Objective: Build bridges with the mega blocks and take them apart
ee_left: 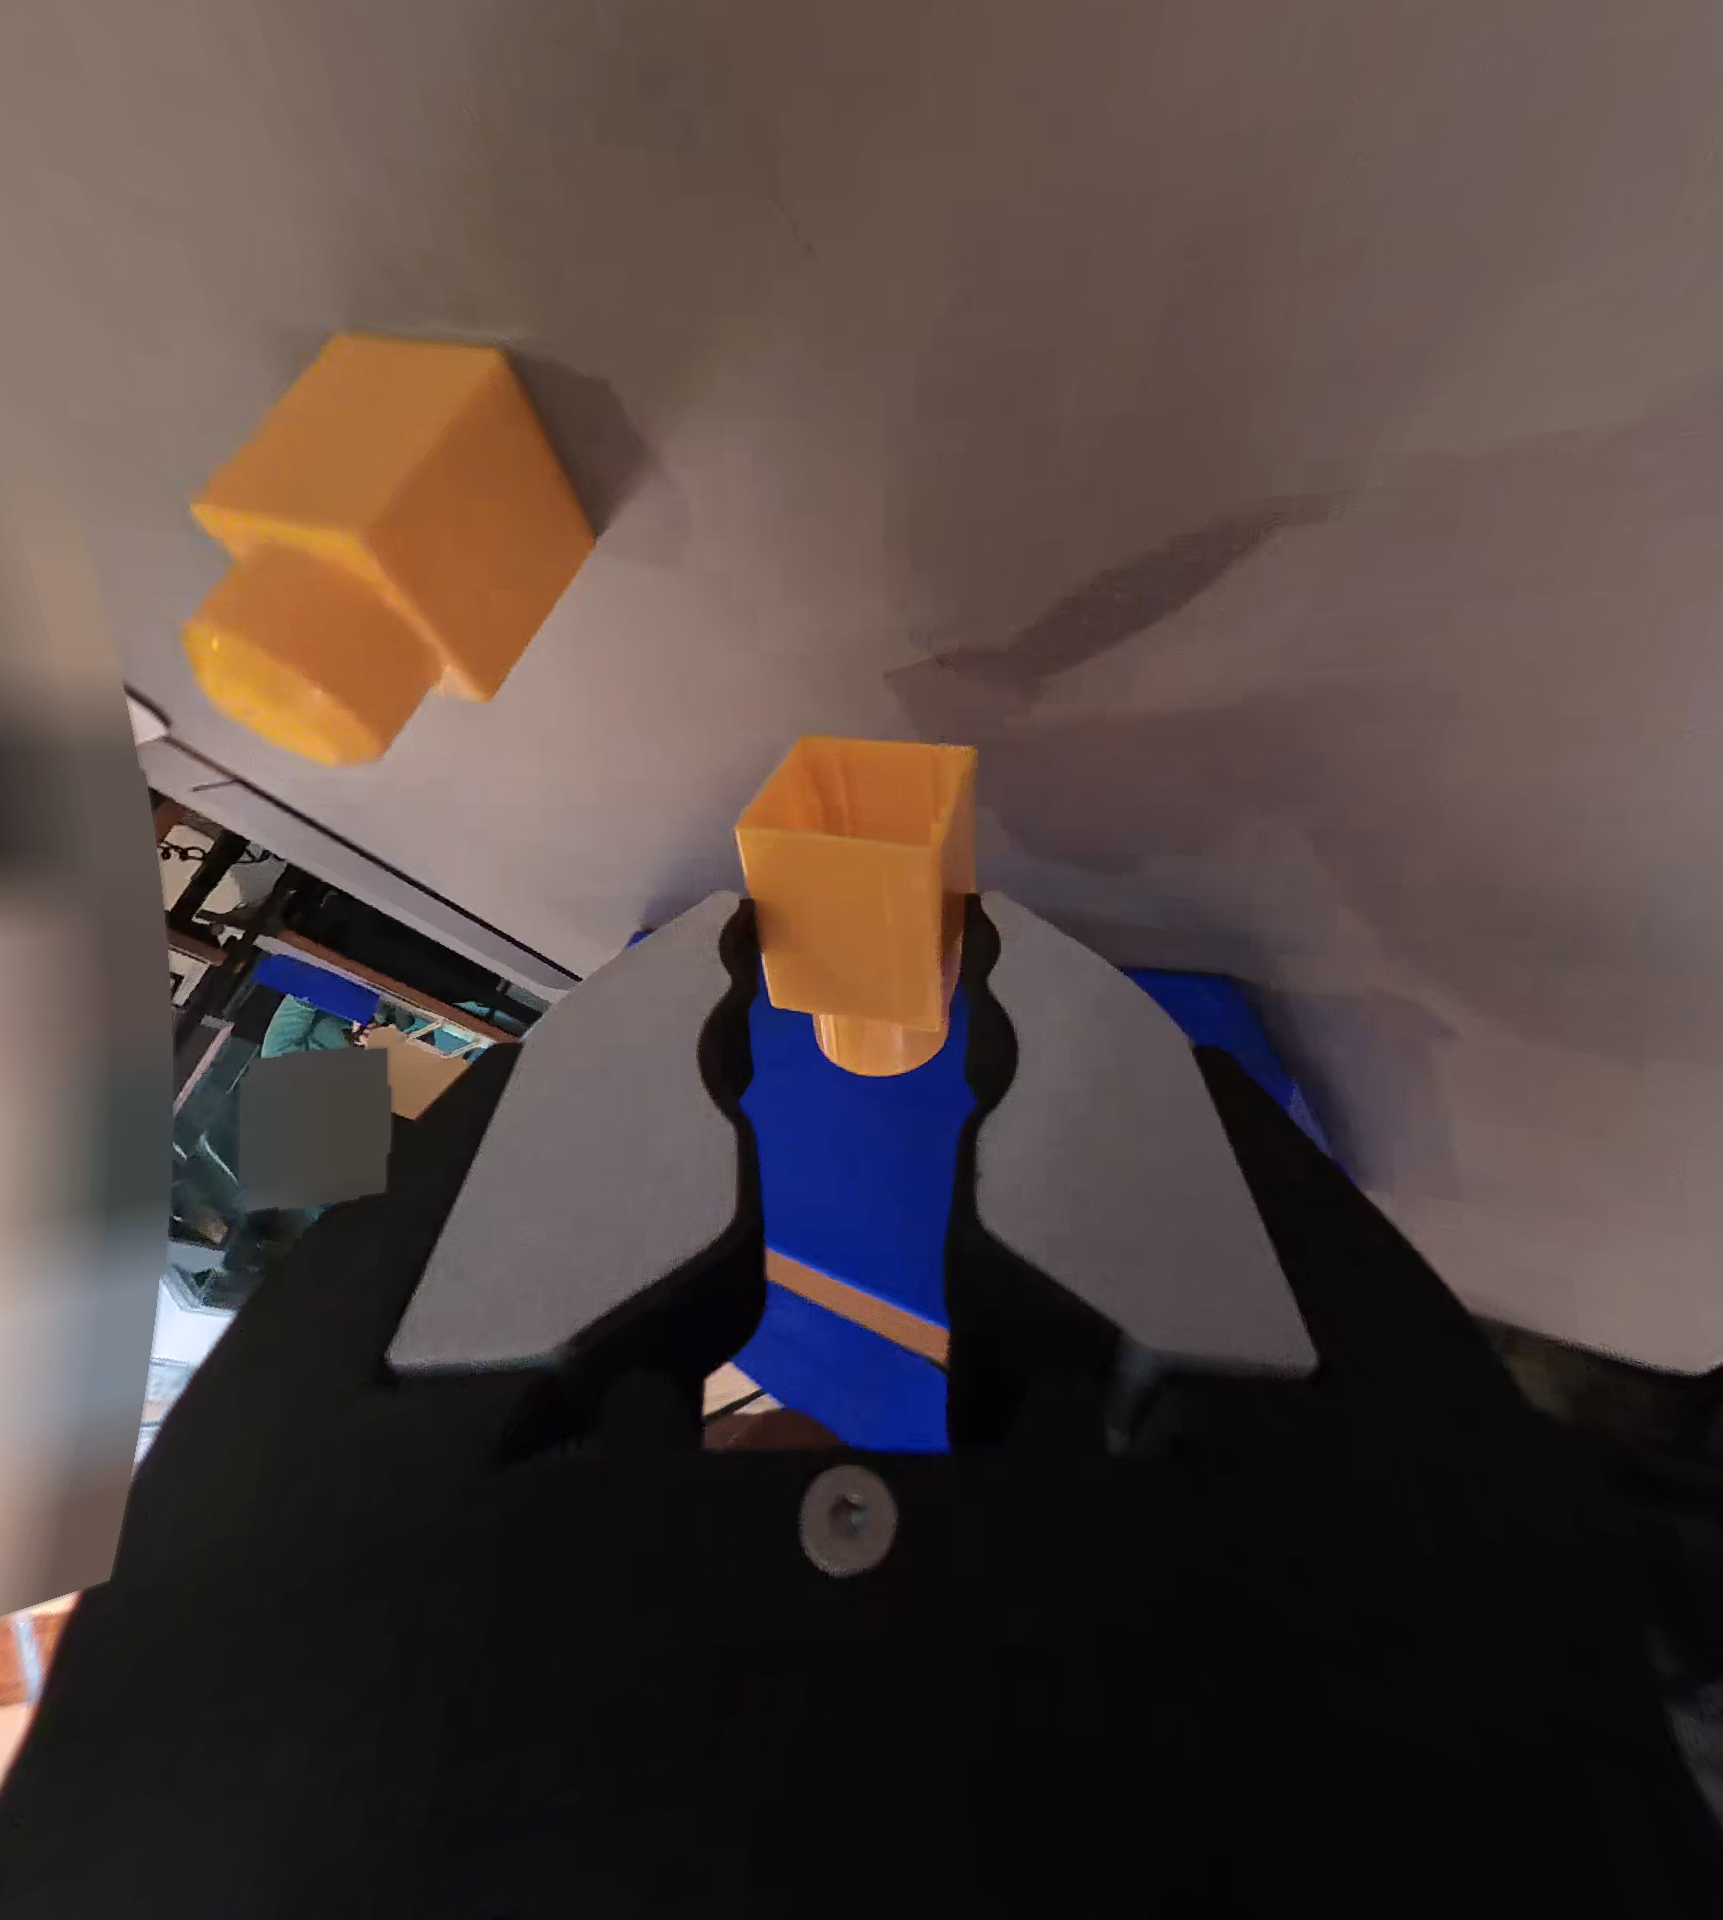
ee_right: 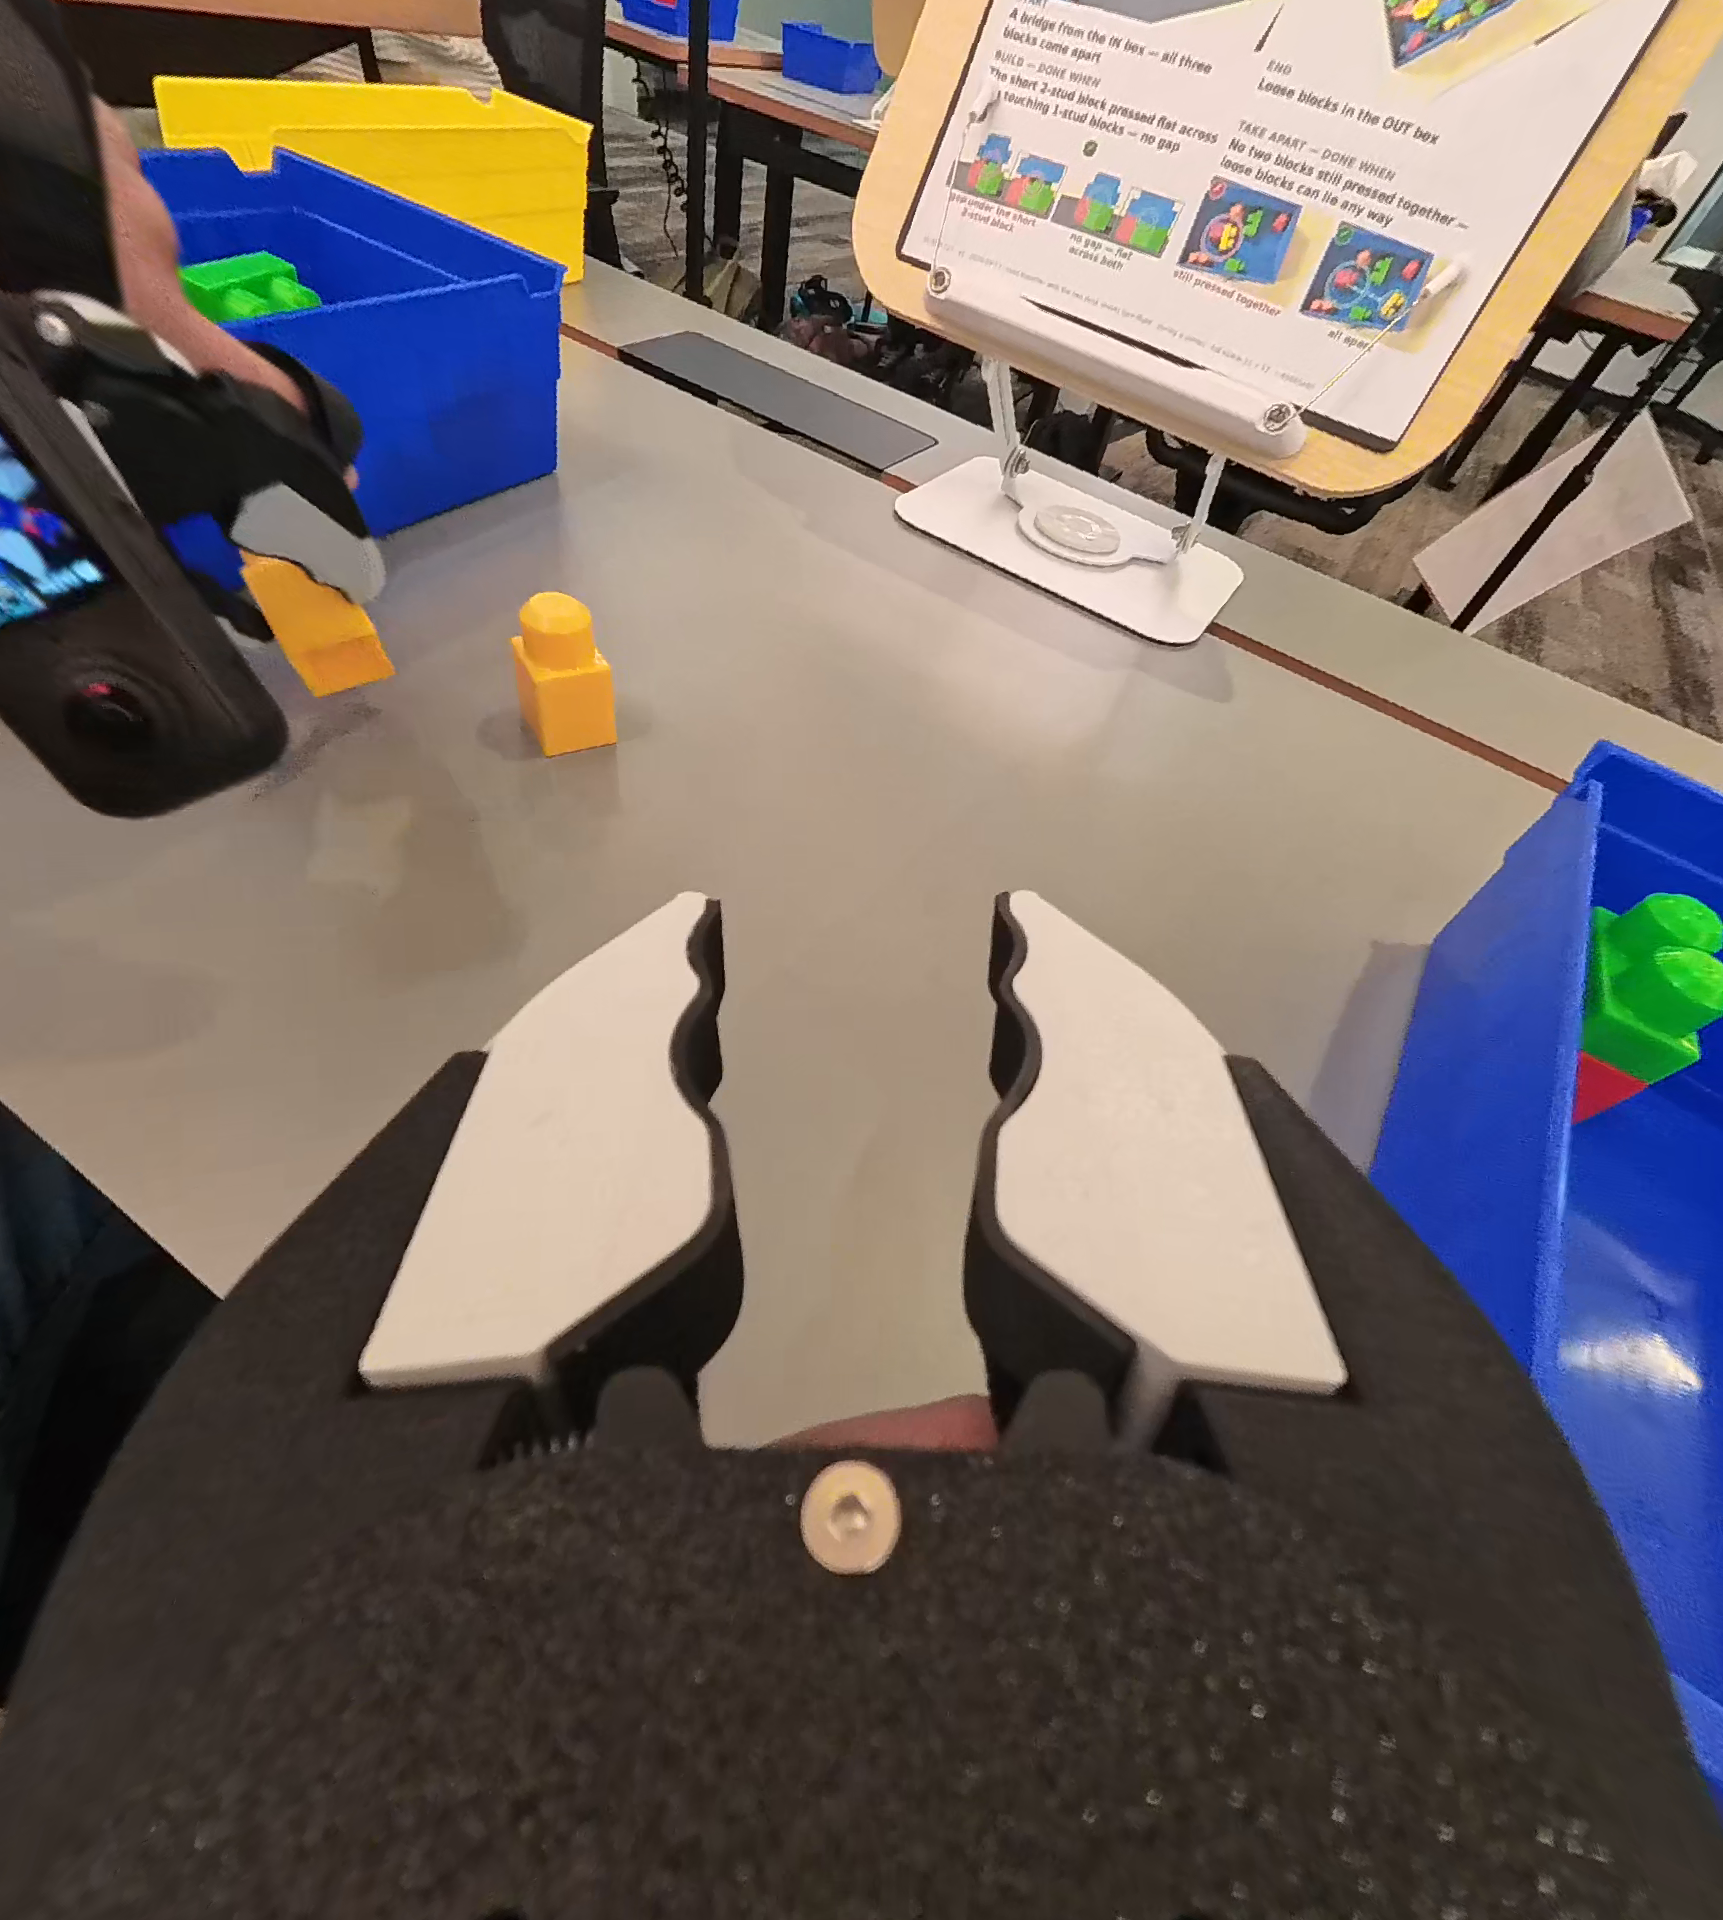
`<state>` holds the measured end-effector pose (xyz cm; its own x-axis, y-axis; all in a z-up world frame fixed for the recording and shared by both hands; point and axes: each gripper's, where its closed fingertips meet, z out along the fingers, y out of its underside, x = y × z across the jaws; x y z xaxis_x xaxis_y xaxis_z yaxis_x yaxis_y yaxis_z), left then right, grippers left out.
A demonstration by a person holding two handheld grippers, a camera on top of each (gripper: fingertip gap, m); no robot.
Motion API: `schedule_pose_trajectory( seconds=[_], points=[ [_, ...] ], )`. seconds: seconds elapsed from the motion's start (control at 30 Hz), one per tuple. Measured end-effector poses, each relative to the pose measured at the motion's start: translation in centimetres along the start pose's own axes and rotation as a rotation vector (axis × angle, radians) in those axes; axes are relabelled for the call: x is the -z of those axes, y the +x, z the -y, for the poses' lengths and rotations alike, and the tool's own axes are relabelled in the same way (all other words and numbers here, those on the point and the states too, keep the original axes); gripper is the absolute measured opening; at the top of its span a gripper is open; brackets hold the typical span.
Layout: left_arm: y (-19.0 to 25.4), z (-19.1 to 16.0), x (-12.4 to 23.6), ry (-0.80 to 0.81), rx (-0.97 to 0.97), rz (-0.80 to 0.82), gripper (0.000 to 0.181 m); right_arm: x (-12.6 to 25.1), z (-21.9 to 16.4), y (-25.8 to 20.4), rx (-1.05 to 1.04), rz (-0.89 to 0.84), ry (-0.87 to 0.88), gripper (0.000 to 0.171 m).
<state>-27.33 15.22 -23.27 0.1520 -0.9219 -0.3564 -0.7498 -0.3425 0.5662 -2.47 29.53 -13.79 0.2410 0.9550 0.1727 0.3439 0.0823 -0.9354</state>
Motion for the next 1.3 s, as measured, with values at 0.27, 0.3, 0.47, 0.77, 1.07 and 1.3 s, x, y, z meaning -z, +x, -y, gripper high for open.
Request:
schedule_pose_trajectory(
  seconds=[0.27,0.3,0.47,0.77,1.07,1.3],
  points=[
    [-1.3,2.1,-0.6,0.002,-0.085,-0.127,0.038,0.4,0.2,0.7,-0.007,-0.013,0.010,0.049],
    [-1.2,2.3,-0.6,0.007,-0.081,-0.150,0.038,0.5,0.3,0.8,-0.008,-0.014,0.011,0.049],
    [-1.7,3.5,-0.2,0.070,-0.059,-0.144,0.038,0.7,0.3,1.2,-0.015,-0.021,0.014,0.049],
    [-0.9,2.9,-0.5,0.109,0.001,-0.156,0.038,0.6,0.3,0.9,-0.010,-0.017,0.011,0.049],
    [-1.1,2.4,3.5,0.443,0.406,-0.164,0.050,0.4,0.2,0.8,-0.019,-0.004,0.010,0.049],
    [-1.1,-2.2,9.7,0.815,1.073,0.015,0.044,-0.7,-1.2,-0.2,-0.040,0.056,-0.034,0.050]
  ],
)
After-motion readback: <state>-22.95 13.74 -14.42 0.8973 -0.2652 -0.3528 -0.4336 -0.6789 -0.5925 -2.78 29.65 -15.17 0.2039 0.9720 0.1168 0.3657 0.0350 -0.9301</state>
